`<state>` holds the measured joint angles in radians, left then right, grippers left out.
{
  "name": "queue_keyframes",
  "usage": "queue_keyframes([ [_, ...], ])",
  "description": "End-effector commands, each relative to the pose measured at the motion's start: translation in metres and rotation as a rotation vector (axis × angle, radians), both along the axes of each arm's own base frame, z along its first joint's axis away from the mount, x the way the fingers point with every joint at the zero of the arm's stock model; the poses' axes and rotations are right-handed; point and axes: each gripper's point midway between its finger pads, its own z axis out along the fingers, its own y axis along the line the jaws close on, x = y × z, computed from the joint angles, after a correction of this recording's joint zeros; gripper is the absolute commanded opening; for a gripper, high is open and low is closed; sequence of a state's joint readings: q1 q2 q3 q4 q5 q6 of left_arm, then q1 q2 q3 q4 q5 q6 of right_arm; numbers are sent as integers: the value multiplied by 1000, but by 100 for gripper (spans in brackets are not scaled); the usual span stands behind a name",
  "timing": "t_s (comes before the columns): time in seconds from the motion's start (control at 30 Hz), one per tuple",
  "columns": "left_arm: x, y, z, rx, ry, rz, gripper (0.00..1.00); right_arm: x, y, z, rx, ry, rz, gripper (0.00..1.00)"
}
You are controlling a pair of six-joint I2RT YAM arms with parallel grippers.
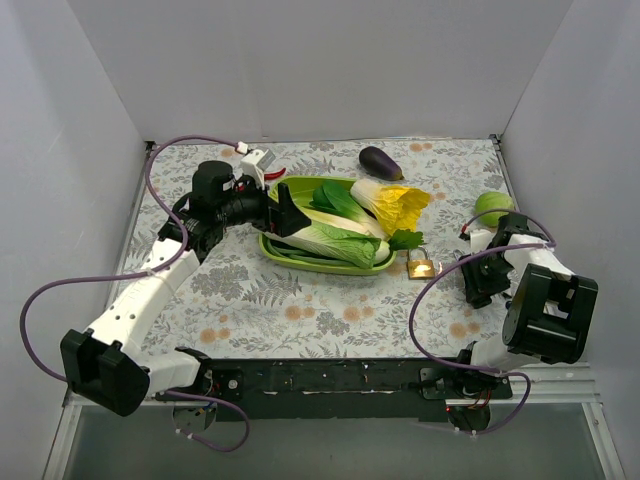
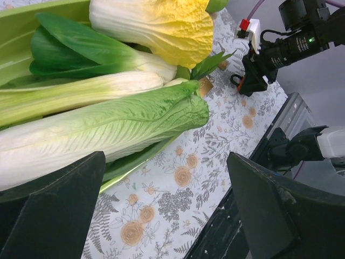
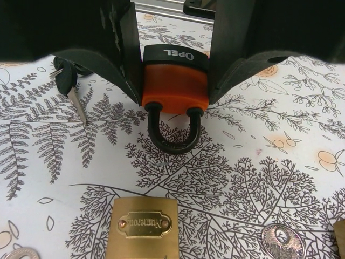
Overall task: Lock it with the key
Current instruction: Place the lock at the center of the board, then pick up the lock from the center of the board.
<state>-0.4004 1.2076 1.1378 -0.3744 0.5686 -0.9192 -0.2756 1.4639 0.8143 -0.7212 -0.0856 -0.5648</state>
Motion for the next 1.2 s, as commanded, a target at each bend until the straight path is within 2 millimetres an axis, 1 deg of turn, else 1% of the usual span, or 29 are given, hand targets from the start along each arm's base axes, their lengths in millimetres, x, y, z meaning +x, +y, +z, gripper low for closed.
queue_keyframes([
  [0.0, -3, 5, -8, 42, 50, -6, 98, 2, -3, -1, -3, -5, -6, 35],
  [0.03, 1, 8, -9, 48, 61, 4, 98, 1, -2, -1, 0, 0, -5, 38],
  [0.07, 0, 10, -13, 59, 86, 8, 98, 1, -1, -1, 2, 3, -4, 41],
  [0.13, 5, 16, -14, 63, 109, 32, 98, 1, -1, 1, 4, -1, -5, 44],
  [0.17, 5, 19, -18, 69, 136, 38, 98, 1, -1, 2, 5, -1, -6, 52],
  [0.2, 6, 23, -19, 69, 148, 45, 98, 2, -1, 3, 5, -6, -5, 55],
  [0.23, 11, 30, -21, 69, 160, 67, 98, 5, -1, 6, 6, -12, -6, 57],
  [0.27, 11, 34, -21, 67, 179, 67, 98, 5, -1, 9, 8, -14, -7, 64],
  [0.33, 17, 46, -22, 70, 187, 92, 98, 8, -2, 14, 2, -27, -6, 72],
  [0.4, 21, 56, -23, 82, 204, 116, 98, 7, -3, 18, -1, -29, -3, 74],
  [0.5, 32, 78, -20, 114, 198, 166, 98, 9, -4, 27, -7, -41, -3, 77],
  [0.53, 38, 91, -20, 125, 200, 197, 98, 10, -4, 31, -9, -50, -1, 77],
  [0.57, 38, 101, -23, 163, 198, 196, 98, 14, -5, 38, -16, -70, 5, 82],
  [0.6, 48, 117, -23, 185, 194, 225, 98, 15, -6, 43, -19, -75, 12, 83],
  [0.63, 52, 128, -25, 219, 185, 231, 98, 16, -7, 48, -25, -88, 21, 84],
  [0.67, 50, 141, -33, 287, 174, 203, 98, 23, -10, 60, -43, -125, 36, 86],
  [0.7, 60, 168, -31, 332, 159, 254, 98, 25, -11, 66, -49, -136, 45, 87],
  [0.73, 67, 181, -43, 361, 185, 253, 98, 28, -12, 72, -55, -151, 54, 88],
  [0.77, 65, 191, -50, 386, 213, 240, 98, 34, -12, 82, -58, -182, 79, 90],
  [0.8, 69, 207, -55, 444, 172, 204, 98, 42, -14, 94, -64, -216, 91, 90],
  [0.83, 74, 214, -62, 483, 177, 187, 98, 46, -14, 101, -67, -232, 106, 91],
  [0.87, 76, 219, -67, 522, 162, 163, 98, 51, -12, 108, -56, -258, 120, 92],
  [0.9, 79, 224, -72, 568, 136, 134, 98, 60, -13, 119, -63, -295, 140, 92],
  [0.93, 83, 232, -79, 609, 137, 139, 98, 64, -13, 123, -61, -313, 146, 92],
  [0.97, 87, 234, -88, 623, 145, 125, 98, 68, -11, 129, -52, -334, 151, 93],
  [1.0, 90, 237, -94, 639, 148, 110, 98, 75, -11, 139, -55, -364, 154, 93],
  [1.1, 100, 247, -116, 680, 189, 123, 98, 84, -8, 154, -42, -415, 168, 93],
  [1.13, 102, 249, -123, 686, 211, 137, 98, 90, -8, 165, -47, -448, 174, 94],
  [1.17, 106, 255, -136, 703, 238, 159, 98, 93, -6, 172, -36, -468, 179, 94],
])
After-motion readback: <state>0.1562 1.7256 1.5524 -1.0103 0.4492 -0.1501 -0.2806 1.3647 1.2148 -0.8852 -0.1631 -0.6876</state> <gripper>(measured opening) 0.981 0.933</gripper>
